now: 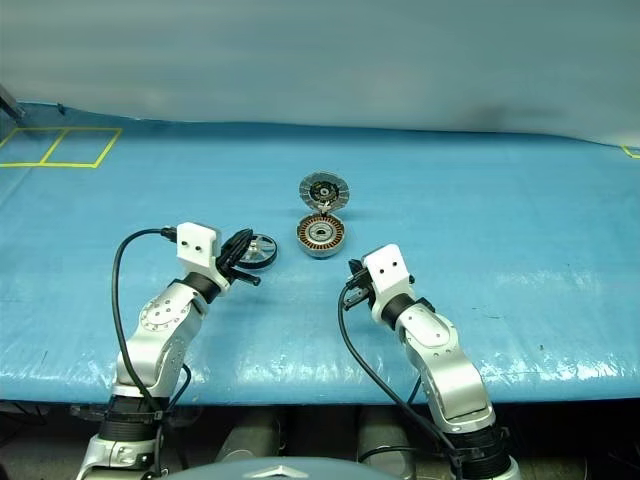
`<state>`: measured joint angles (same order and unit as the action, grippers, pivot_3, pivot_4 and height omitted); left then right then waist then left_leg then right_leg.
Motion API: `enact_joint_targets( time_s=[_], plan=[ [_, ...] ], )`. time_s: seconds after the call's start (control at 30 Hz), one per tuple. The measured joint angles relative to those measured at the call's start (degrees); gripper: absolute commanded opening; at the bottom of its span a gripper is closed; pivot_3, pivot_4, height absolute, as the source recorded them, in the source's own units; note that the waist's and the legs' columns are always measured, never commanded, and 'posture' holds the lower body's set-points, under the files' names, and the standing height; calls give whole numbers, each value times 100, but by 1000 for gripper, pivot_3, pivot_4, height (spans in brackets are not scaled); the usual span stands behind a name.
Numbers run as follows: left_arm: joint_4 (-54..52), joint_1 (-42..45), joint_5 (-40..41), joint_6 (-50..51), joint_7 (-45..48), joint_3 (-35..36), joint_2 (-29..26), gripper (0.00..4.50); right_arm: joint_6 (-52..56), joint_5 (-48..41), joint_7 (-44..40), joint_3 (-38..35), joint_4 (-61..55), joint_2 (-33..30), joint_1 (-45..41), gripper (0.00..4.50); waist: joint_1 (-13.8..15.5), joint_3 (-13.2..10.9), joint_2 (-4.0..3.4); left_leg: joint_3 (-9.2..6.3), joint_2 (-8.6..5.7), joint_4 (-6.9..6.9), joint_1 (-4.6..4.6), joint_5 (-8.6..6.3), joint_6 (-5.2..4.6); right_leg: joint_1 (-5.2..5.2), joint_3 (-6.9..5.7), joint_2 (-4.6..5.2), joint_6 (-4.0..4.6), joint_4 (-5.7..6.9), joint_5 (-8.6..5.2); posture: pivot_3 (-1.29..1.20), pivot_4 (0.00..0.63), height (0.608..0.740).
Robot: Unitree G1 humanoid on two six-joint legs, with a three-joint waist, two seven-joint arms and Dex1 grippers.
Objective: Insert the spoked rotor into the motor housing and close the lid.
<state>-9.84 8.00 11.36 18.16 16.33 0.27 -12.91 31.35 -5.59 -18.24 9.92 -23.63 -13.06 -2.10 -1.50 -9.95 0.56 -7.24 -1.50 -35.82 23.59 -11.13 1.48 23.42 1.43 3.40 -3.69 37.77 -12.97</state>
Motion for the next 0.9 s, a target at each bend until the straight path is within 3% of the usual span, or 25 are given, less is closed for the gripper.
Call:
enact_joint_targets(
  time_s=[0.5, 0.6, 0.67, 0.9],
  plan=[
    [-113, -43, 10, 67, 122, 0, -212, 0, -79, -304, -130, -140, -40, 32, 19, 7, -3, 0, 0, 0, 0, 0, 1, 0, 0, 0, 0, 0, 1, 0, -1, 0, 150, 740],
    [-266, -87, 88, 353, 368, 62, -567, 586, 262, -597, -447, -262, -289, -376, 44, 0, -4, -1, 0, 0, 0, 1, 1, 0, 0, 1, -1, 0, 4, -1, -2, 0, 150, 740],
    [-374, -144, 164, 564, 563, 102, -795, 1228, 435, -765, -628, -402, -414, -605, 63, 177, -5, -1, 0, -1, 1, 2, 1, 0, -1, 1, -2, 0, 6, -1, -4, 0, 150, 740],
    [-967, -387, 645, 1352, 1416, -18, -1461, 3558, 904, -1278, -1157, -589, -624, -1220, 101, 2253, -5, -3, 1, -1, 2, 6, 3, -1, -1, 4, -2, 2, 9, -3, -6, 0, 150, 740]
  ],
)
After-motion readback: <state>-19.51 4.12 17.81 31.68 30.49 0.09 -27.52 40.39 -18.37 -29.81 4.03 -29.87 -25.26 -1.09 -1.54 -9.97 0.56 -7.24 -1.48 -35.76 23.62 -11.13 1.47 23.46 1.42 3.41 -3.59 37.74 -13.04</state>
